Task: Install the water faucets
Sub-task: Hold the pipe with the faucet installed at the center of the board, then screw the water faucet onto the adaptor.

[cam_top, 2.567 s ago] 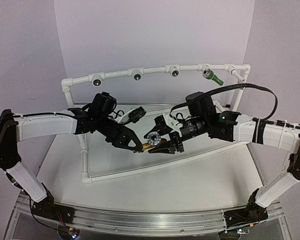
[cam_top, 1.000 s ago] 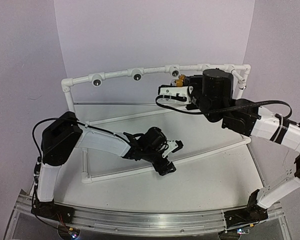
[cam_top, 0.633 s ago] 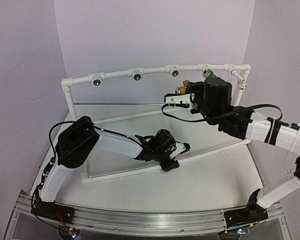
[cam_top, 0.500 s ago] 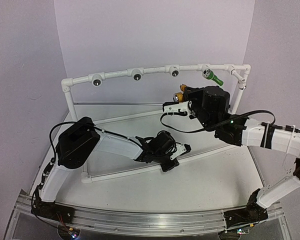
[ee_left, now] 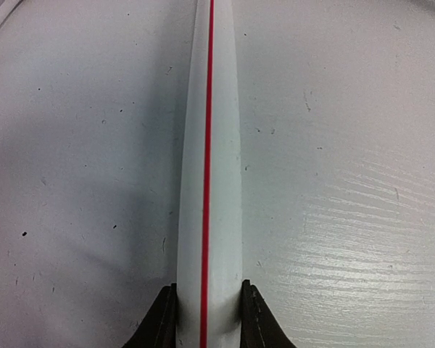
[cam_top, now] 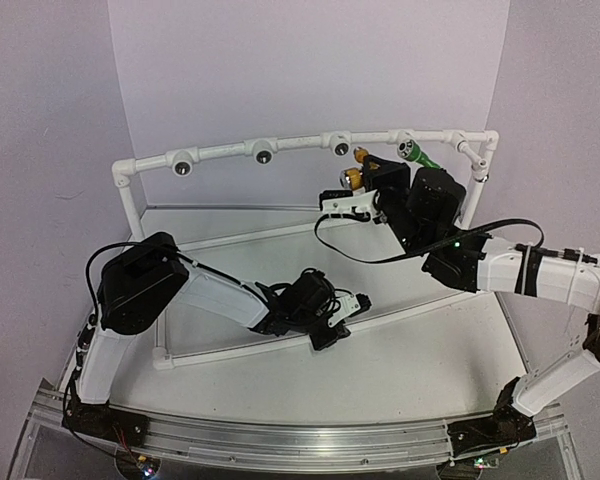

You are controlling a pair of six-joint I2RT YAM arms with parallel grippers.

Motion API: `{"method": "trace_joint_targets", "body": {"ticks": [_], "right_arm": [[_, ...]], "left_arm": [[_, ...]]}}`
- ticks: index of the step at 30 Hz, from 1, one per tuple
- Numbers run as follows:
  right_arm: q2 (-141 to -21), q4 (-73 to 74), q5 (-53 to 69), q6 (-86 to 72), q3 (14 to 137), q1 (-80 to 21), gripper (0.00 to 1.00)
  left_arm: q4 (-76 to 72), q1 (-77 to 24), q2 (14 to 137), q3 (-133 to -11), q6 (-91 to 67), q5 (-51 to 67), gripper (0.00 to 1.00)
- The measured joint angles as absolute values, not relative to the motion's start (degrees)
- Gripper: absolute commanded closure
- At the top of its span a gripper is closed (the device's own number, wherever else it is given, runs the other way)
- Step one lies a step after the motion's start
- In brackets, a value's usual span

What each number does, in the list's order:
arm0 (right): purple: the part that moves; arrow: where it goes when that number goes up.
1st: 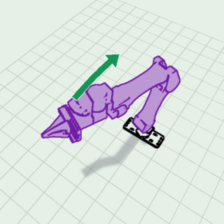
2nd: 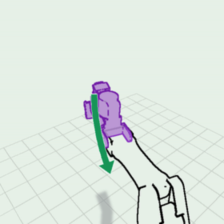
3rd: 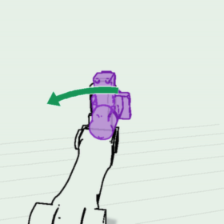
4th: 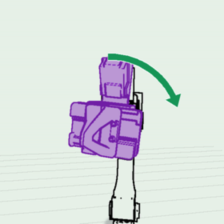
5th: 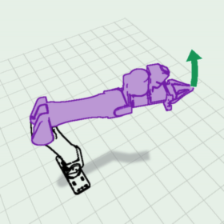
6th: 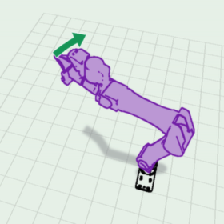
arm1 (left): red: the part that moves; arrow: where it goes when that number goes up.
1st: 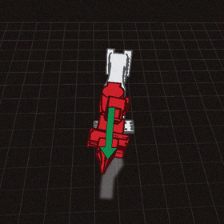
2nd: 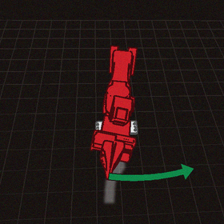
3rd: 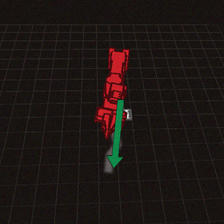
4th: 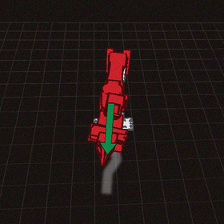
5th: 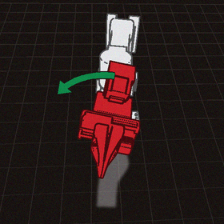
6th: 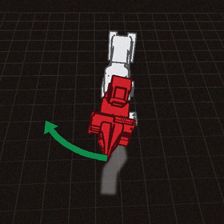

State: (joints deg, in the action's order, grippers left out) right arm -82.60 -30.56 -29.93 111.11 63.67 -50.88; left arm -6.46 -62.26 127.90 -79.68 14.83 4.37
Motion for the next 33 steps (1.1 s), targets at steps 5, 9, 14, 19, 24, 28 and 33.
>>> {"method": "trace_joint_targets", "body": {"ticks": [5,9,14,19,24,28,33], "right_arm": [[-85.1,-30.5,-30.7,110.2,67.1,-52.3,1.00],[-85.5,-30.2,-31.0,109.3,67.8,-53.2,1.00],[-86.3,-29.8,-31.9,108.4,68.4,-53.3,1.00],[-87.3,-29.4,-32.4,107.6,69.2,-53.3,1.00],[-88.8,-29.1,-32.8,107.2,70.9,-53.3,1.00],[-89.5,-29.1,-33.1,106.9,71.2,-53.3,1.00],[-90.1,-29.0,-33.4,106.4,71.6,-52.8,1.00]], "left_arm": [[-7.2,-62.2,127.9,-79.3,14.7,5.1,1.00],[-7.3,-62.1,127.9,-79.2,14.5,5.5,1.00],[-7.6,-62.1,127.9,-79.0,14.5,5.7,1.00],[-7.7,-62.1,127.9,-79.0,14.5,5.7,1.00],[-7.9,-62.1,127.9,-78.9,14.5,5.8,1.00],[-8.3,-62.1,127.8,-78.6,14.5,5.8,1.00],[-8.8,-62.1,127.8,-78.3,14.6,5.8,1.00]]}}
